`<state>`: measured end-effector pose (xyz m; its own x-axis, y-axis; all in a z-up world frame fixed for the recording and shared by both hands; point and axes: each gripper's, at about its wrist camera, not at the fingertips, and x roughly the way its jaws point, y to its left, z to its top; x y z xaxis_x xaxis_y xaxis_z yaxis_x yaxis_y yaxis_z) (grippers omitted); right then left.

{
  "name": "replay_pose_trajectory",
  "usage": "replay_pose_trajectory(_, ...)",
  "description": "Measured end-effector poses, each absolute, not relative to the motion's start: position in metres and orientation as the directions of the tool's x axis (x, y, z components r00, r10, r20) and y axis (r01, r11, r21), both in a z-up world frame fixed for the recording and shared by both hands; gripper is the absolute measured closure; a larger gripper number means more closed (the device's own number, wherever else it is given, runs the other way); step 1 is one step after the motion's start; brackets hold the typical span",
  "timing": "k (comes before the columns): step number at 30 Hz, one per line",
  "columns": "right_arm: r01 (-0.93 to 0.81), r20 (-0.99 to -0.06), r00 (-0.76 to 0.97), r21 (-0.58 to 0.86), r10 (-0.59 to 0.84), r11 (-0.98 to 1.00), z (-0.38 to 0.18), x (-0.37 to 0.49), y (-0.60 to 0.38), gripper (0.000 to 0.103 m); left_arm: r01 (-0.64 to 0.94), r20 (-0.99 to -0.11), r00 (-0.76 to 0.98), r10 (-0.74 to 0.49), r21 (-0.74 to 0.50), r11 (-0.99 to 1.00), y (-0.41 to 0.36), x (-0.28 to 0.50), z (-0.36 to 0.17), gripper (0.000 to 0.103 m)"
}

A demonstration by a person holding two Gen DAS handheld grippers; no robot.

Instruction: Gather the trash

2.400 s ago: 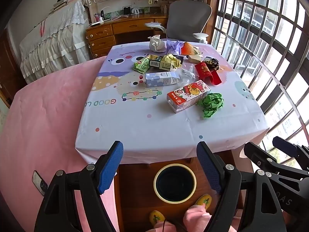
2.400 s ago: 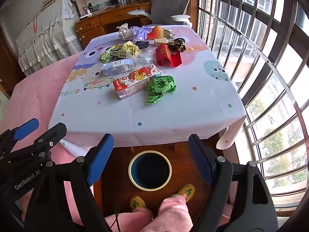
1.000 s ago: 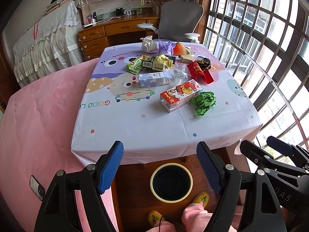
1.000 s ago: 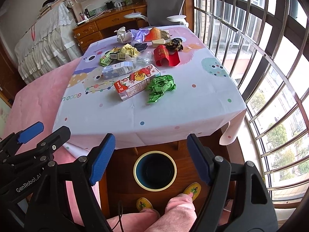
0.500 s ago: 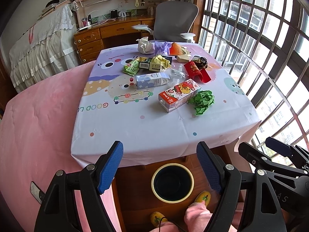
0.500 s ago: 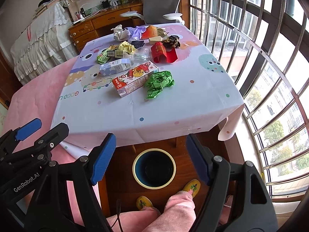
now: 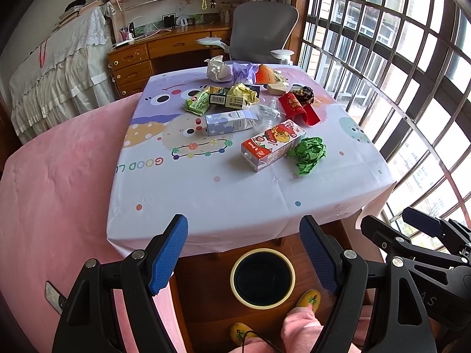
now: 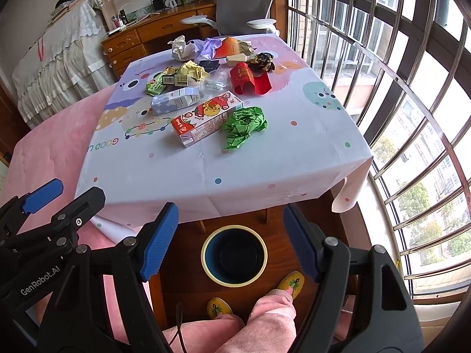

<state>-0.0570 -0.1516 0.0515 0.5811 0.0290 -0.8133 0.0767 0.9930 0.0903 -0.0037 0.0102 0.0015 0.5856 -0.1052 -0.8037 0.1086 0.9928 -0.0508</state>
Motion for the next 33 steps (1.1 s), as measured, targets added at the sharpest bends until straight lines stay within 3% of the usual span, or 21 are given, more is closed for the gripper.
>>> replay_pose_trajectory(17,0.076,-0.816,0.577,0.087,0.027,0.993,0.060,-0.023,-0.159,0.035,0.160,-0.777,0.618,-0.124,-0.030,0.987,0.007,0.033,0.009,0.023)
replay_pose_trajectory(23,0.066,-0.837,0.544,0.115,0.061,0.991,0.049,0.020,-0.182,0.035,0.200,-0.817,0.561,-0.136,-0.026,0.979,-0.010,0.078,0.001,0.023)
replay_pose_trajectory(33,0.088,-0.870,0.426,0.312,0.248,0.946,-0.005,0.146,-0.233,0.035,0.142,-0.878,0.478,-0.029,0.045,0.989,-0.026,0.190,-0.038,0.023)
